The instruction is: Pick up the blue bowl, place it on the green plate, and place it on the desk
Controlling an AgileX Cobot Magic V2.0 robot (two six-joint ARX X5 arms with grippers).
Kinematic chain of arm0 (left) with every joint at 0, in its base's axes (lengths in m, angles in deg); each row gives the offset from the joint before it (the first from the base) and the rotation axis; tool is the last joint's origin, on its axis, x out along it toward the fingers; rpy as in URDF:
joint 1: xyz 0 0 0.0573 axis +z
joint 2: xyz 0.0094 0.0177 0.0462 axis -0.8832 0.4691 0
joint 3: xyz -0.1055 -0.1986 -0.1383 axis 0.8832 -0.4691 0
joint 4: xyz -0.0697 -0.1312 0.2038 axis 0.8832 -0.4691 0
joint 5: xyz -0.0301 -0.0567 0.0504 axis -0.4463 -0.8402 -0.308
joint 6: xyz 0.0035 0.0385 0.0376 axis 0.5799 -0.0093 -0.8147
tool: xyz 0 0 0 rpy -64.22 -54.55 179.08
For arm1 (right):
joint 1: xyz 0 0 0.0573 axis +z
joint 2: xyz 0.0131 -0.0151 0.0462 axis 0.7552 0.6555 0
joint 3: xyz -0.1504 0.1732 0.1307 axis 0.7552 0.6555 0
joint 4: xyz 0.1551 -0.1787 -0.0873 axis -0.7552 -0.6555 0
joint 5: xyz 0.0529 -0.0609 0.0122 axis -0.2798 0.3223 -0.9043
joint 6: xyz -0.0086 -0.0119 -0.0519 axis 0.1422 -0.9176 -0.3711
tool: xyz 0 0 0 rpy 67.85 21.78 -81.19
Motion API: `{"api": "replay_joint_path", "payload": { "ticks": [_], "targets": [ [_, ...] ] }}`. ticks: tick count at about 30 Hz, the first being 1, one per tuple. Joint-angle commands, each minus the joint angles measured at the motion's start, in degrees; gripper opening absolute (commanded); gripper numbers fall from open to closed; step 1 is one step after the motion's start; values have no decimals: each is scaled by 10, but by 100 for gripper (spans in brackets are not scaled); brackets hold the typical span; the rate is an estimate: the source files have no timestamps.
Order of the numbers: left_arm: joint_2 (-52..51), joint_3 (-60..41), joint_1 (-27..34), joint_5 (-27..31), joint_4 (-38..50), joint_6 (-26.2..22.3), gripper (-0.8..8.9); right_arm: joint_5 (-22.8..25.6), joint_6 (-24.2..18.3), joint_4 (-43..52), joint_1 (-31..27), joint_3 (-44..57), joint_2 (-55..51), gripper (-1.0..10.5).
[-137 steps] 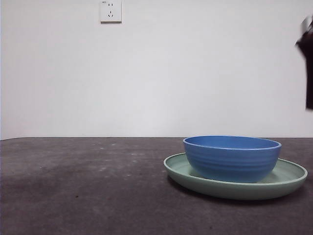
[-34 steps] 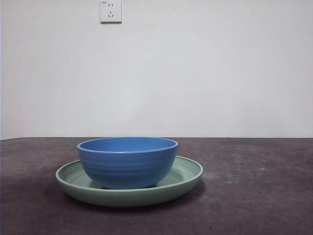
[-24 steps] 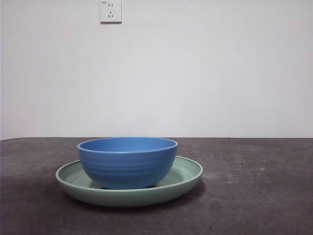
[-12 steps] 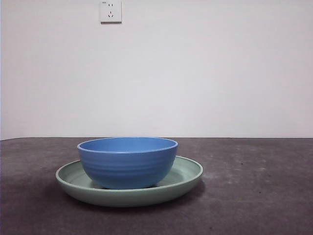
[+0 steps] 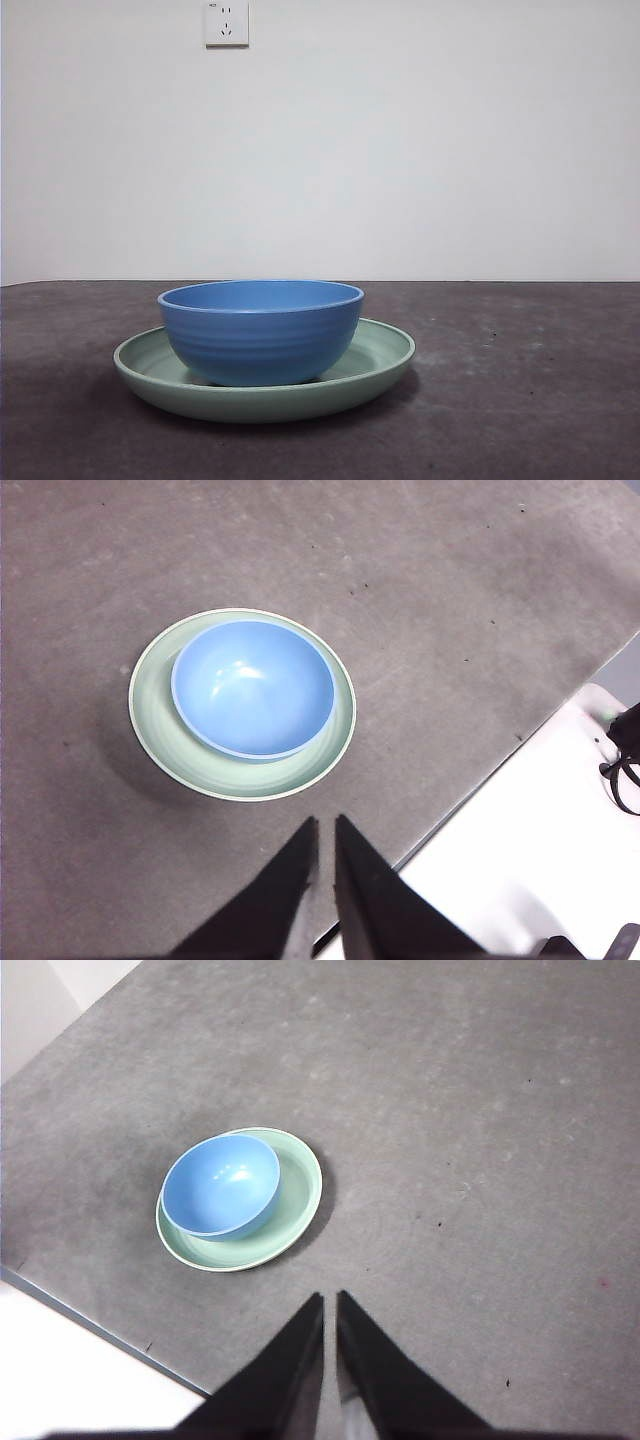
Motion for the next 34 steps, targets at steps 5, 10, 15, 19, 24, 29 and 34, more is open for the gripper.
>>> {"api": "replay_joint_path", "payload": {
  "ticks": [5,10,15,19,24,29,34],
  "targets": [
    [3,2,20,-11,6,-1,26,1,5,-38,3,-9,2,17],
    [-3,-14,130,-3,26,-39,25,1,5,-38,3,-9,2,17],
    [-70,-153,239,2,221,-124,26,3,5,-38,3,-9,2,17],
    [-141,-306,292,2,413,-123,26,3,5,-38,3,-9,2,17],
    [-205,-464,338,3,554,-117,25,3,5,-38,3,-9,2,17],
    [-260,-570,371,40,621,-73,26,3,5,-38,3,-9,2,17],
    [-303,-610,392,59,601,-47,26,3,5,-37,3,-9,2,17]
  ]
}}
